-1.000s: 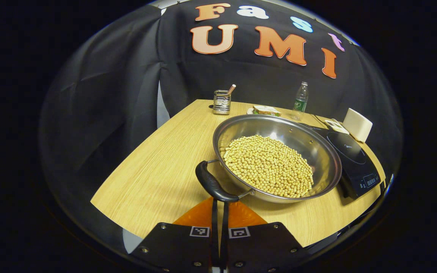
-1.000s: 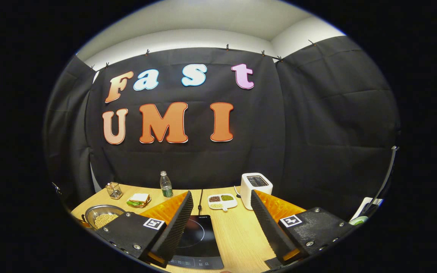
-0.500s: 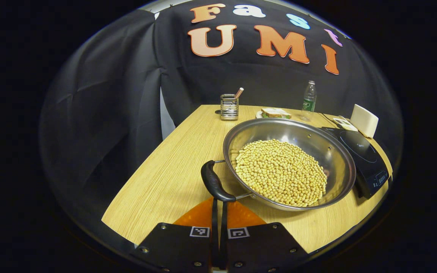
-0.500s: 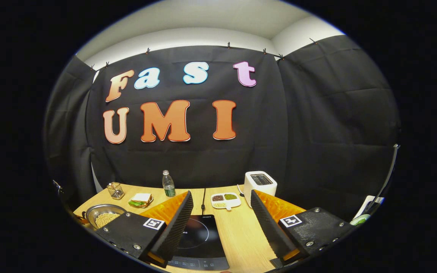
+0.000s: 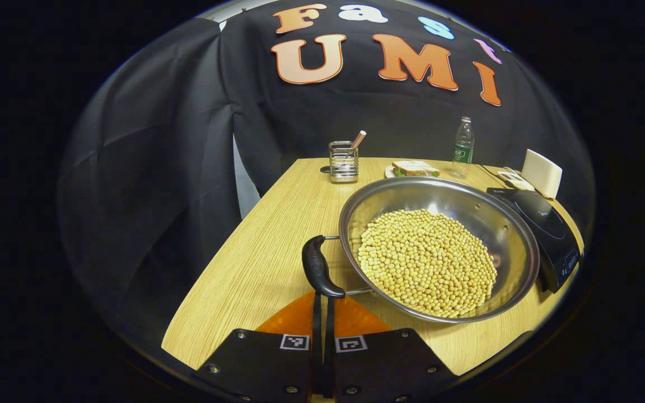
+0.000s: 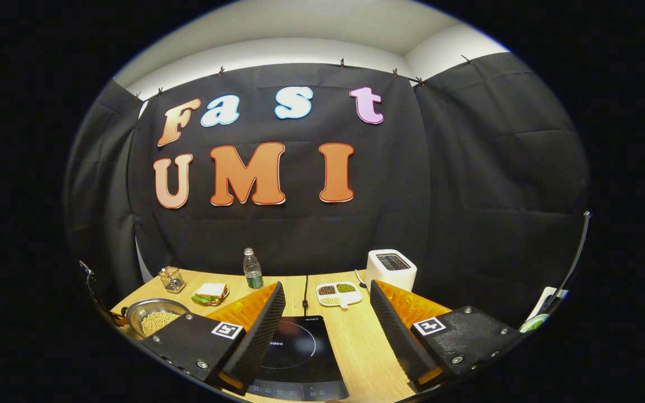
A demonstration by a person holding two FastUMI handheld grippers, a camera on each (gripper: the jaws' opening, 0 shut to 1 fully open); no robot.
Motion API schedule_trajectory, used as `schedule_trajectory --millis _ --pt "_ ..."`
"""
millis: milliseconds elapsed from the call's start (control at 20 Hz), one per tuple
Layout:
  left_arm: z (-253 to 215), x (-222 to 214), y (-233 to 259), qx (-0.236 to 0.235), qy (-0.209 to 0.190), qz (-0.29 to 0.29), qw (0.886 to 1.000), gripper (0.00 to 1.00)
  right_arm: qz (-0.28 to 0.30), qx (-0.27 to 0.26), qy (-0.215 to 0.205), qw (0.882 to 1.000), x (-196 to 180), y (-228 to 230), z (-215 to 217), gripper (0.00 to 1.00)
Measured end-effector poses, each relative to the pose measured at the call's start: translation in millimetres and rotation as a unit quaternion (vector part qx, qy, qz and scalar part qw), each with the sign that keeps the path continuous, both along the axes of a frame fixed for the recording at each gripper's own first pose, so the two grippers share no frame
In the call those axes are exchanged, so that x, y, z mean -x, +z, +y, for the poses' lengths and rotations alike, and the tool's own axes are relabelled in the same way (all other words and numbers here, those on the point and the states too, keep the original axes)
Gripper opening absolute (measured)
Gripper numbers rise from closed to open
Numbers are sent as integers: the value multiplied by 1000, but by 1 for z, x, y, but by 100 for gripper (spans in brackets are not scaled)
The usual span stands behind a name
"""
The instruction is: First push the handle of the pot to place it horizontally, then grasp the pot with both hands and set it on the induction cooktop.
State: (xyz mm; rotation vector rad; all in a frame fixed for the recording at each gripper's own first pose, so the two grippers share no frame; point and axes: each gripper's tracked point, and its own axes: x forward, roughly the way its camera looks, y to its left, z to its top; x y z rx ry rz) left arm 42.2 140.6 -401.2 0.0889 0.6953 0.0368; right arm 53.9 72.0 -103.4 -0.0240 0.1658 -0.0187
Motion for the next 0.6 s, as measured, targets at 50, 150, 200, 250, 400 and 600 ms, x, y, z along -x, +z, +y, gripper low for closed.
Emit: schedule_trajectory --millis 50,150,200,250,400,600 --pt "2 -4 -1 4 -2 -1 1000 2 1 -2 0 1000 -2 -2 2 95" --pt "4 -10 -2 11 -6 -2 1000 2 4 -3 2 1000 -5 -4 7 100" --pt "6 -13 -2 14 -7 -2 1000 2 4 -3 2 1000 -5 -5 9 95" --pt "7 -16 -5 14 -10 -3 1000 2 5 -2 3 1000 -7 -5 12 95" --pt "10 -23 -6 11 -17 -5 1000 2 5 -1 4 1000 -8 -5 17 100" --pt "13 -29 -7 12 -24 -5 1000 2 4 1 3 1000 -11 -6 21 95"
